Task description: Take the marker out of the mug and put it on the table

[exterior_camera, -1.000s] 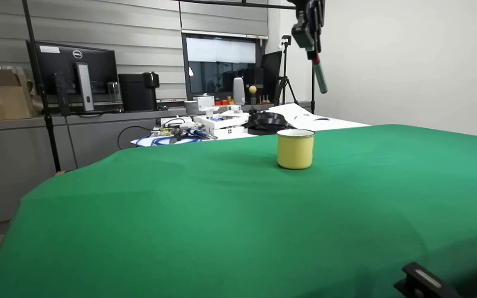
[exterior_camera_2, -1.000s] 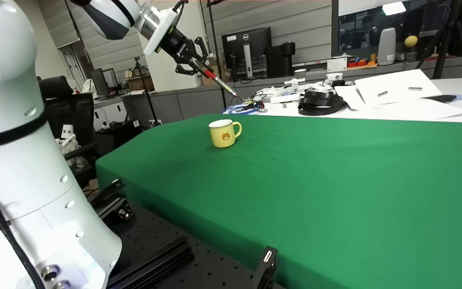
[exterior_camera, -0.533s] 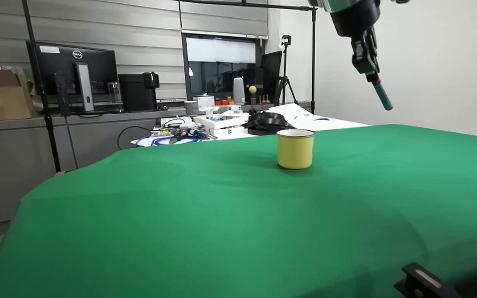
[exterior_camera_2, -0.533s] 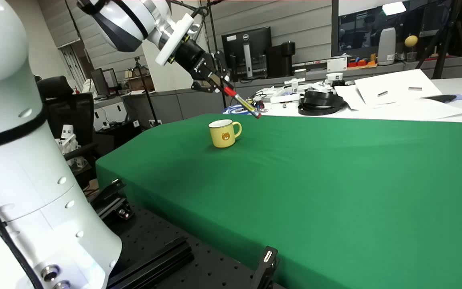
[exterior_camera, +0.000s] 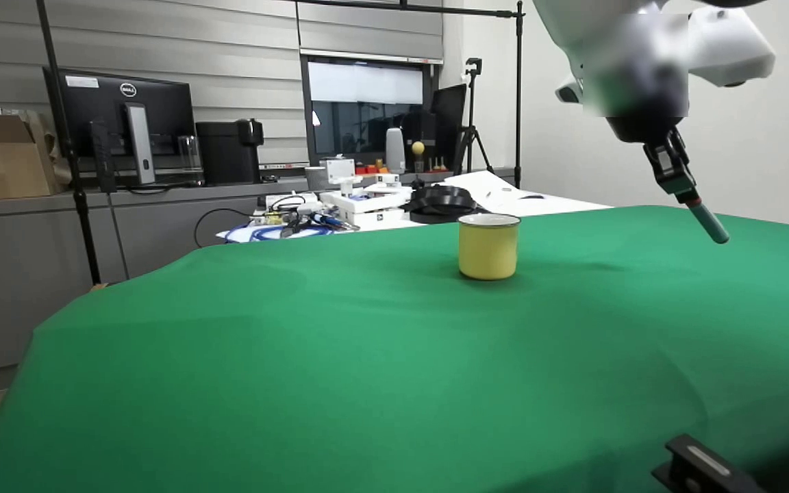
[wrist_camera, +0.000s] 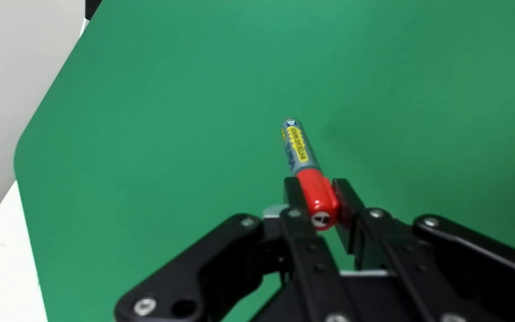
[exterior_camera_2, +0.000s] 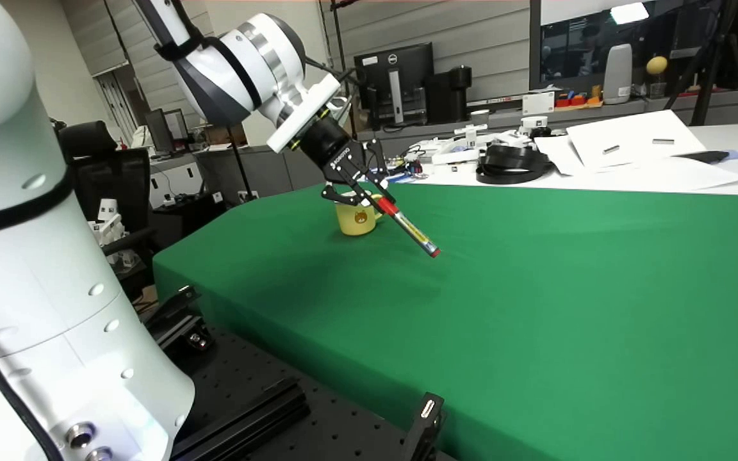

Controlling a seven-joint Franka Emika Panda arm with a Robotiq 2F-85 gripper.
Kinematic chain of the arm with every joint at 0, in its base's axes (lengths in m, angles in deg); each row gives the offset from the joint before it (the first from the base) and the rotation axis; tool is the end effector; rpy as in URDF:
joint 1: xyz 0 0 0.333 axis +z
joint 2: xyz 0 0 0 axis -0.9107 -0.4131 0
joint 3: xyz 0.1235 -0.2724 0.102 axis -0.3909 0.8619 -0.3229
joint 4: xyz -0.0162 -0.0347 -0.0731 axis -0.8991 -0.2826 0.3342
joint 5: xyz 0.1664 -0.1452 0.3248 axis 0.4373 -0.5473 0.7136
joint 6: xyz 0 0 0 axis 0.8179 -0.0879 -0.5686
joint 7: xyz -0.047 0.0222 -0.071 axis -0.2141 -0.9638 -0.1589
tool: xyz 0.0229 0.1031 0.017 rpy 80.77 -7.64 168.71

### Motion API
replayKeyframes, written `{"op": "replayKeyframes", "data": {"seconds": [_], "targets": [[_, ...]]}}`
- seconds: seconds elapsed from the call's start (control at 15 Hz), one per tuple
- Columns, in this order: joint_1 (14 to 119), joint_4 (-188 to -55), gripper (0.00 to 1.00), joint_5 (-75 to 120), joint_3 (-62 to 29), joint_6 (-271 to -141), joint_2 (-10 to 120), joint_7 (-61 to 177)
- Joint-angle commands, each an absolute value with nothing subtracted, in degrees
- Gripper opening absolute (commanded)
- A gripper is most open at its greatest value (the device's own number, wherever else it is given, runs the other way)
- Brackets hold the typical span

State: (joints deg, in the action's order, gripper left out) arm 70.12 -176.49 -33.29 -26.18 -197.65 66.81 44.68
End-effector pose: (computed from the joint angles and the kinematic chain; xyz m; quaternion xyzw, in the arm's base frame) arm 0.4082 0.0432 0.2164 0.8738 0.3132 -0.1064 0.3565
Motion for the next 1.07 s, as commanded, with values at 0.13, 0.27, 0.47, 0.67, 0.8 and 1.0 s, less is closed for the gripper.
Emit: {"op": "replayKeyframes", "data": {"seconds": [0.13,0.27,0.47,0.67,0.8,1.0], "targets": [[70.1,-174.6,0.05,-35.1,-25.0,-199.2,58.1,44.1],[70.1,-173.9,0.05,-34.9,-24.9,-200.0,55.7,43.8],[69.9,-172.9,0.05,-34.6,-24.6,-202.4,53.8,43.0],[69.9,-172.1,0.05,-34.5,-24.1,-204.3,52.6,42.9],[69.9,-171.8,0.05,-34.5,-23.7,-205.5,52.1,42.8],[69.9,-171.5,0.05,-34.7,-23.1,-206.7,51.6,42.5]]}}
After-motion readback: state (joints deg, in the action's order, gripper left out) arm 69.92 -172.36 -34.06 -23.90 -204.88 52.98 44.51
